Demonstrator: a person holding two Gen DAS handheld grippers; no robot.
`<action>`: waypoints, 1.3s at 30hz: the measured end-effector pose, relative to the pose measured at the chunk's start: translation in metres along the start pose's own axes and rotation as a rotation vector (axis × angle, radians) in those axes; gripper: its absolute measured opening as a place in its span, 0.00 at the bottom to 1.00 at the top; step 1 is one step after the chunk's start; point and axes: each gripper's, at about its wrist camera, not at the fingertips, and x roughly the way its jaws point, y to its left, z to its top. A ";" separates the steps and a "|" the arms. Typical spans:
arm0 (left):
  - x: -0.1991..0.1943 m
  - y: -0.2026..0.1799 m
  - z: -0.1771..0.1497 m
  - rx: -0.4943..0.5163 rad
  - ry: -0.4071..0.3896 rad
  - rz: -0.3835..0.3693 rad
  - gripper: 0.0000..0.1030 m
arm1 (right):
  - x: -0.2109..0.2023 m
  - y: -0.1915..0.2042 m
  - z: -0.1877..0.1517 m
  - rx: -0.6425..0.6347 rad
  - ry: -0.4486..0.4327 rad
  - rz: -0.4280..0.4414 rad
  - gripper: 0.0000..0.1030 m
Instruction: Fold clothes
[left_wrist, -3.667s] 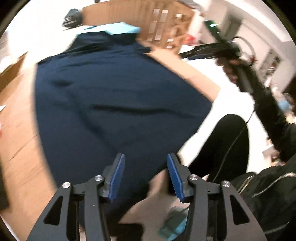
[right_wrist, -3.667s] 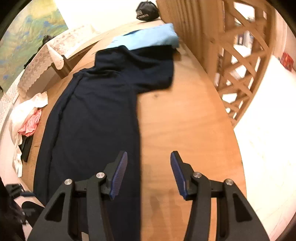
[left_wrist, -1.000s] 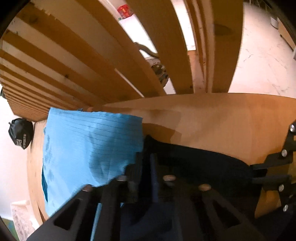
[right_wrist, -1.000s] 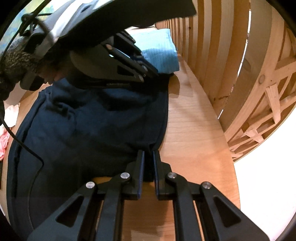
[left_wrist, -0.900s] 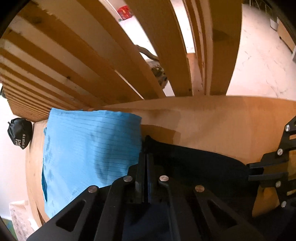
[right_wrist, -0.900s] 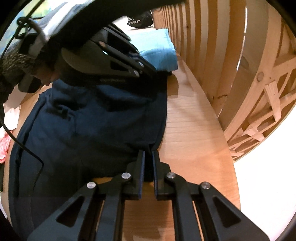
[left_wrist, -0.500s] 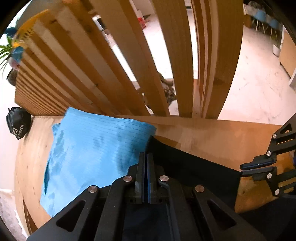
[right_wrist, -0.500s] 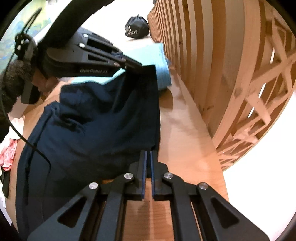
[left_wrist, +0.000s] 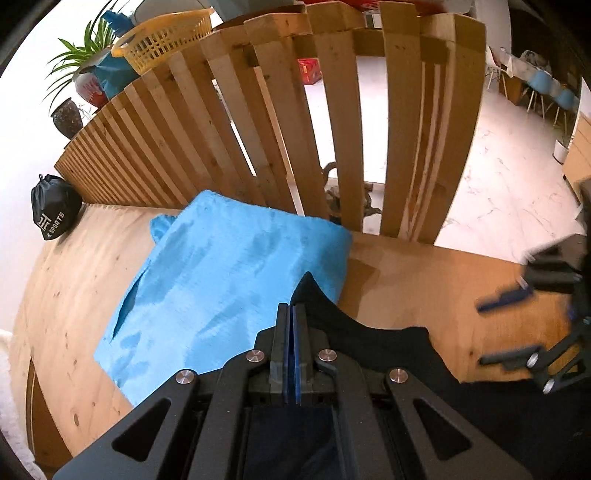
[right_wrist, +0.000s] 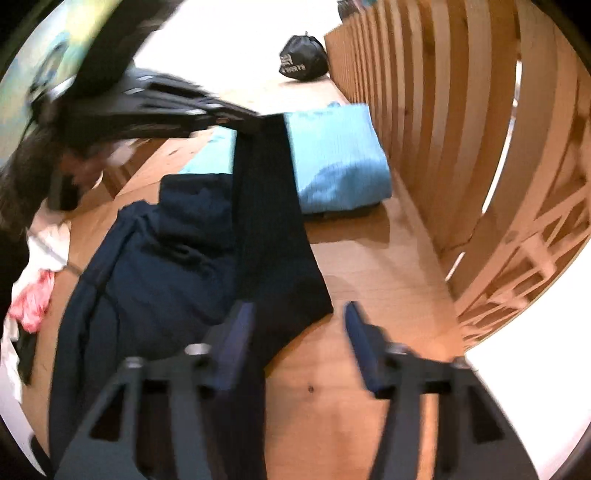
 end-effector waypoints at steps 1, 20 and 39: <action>0.000 0.002 -0.003 -0.002 0.003 0.002 0.01 | 0.009 -0.004 0.003 0.012 0.017 -0.003 0.54; 0.034 0.025 -0.055 -0.035 0.122 0.021 0.01 | 0.083 0.017 0.011 -0.122 0.162 -0.036 0.08; -0.009 0.038 -0.103 -0.125 0.048 -0.011 0.05 | 0.015 0.121 -0.023 -0.337 0.146 0.122 0.10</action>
